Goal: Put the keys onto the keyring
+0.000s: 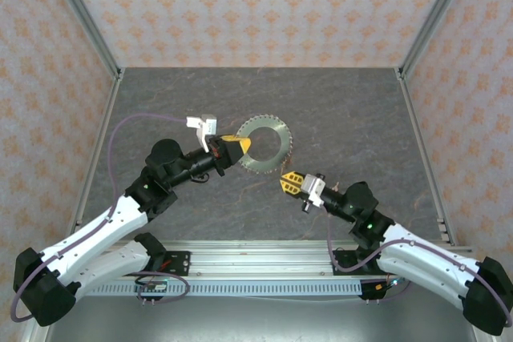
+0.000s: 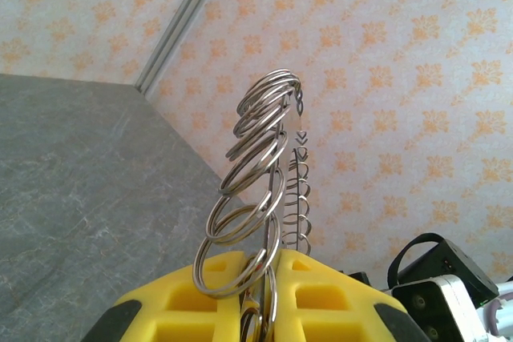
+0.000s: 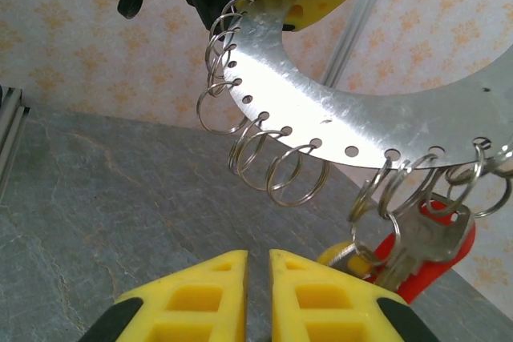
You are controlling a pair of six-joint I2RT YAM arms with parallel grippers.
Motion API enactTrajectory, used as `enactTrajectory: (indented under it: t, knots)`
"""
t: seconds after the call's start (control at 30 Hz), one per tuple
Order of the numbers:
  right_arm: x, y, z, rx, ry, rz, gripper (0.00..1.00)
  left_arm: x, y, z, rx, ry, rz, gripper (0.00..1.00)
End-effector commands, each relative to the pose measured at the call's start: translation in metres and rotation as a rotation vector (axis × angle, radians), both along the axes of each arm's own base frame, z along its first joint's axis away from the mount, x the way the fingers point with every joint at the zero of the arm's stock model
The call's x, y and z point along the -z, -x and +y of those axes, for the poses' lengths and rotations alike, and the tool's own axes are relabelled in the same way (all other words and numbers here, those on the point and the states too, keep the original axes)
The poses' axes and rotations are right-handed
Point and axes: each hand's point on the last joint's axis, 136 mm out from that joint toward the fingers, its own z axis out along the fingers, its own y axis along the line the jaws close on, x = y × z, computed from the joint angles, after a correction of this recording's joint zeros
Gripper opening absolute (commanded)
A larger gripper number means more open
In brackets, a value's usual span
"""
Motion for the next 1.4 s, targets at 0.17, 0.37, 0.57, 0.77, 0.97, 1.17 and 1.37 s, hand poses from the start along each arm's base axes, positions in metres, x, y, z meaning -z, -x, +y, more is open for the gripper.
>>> enactTrajectory:
  t: [0.17, 0.37, 0.57, 0.77, 0.97, 1.17, 1.37]
  knots:
    - [-0.041, -0.005, 0.002, 0.014, -0.103, -0.062, 0.14, -0.027, 0.004, 0.006, -0.008, 0.075, -0.073, 0.0]
    - [-0.044, -0.014, -0.002, 0.073, -0.121, -0.076, 0.15, -0.027, 0.003, 0.007, -0.013, 0.075, -0.069, 0.0]
    - [-0.044, -0.011, 0.0, 0.051, -0.111, -0.085, 0.15, -0.027, 0.002, 0.008, -0.022, 0.076, -0.066, 0.0]
    - [-0.045, -0.009, 0.0, 0.049, -0.11, -0.097, 0.15, -0.026, 0.001, 0.009, -0.028, 0.076, -0.06, 0.0]
    - [-0.039, -0.009, -0.001, 0.048, -0.089, -0.087, 0.15, -0.027, 0.0, 0.01, -0.038, 0.08, -0.059, 0.0]
    - [-0.032, -0.007, -0.002, 0.043, -0.083, -0.077, 0.15, -0.027, 0.0, 0.01, -0.04, 0.083, -0.058, 0.0]
    - [-0.031, 0.005, 0.005, -0.036, -0.058, -0.071, 0.15, -0.028, 0.0, 0.011, -0.045, 0.092, -0.058, 0.0]
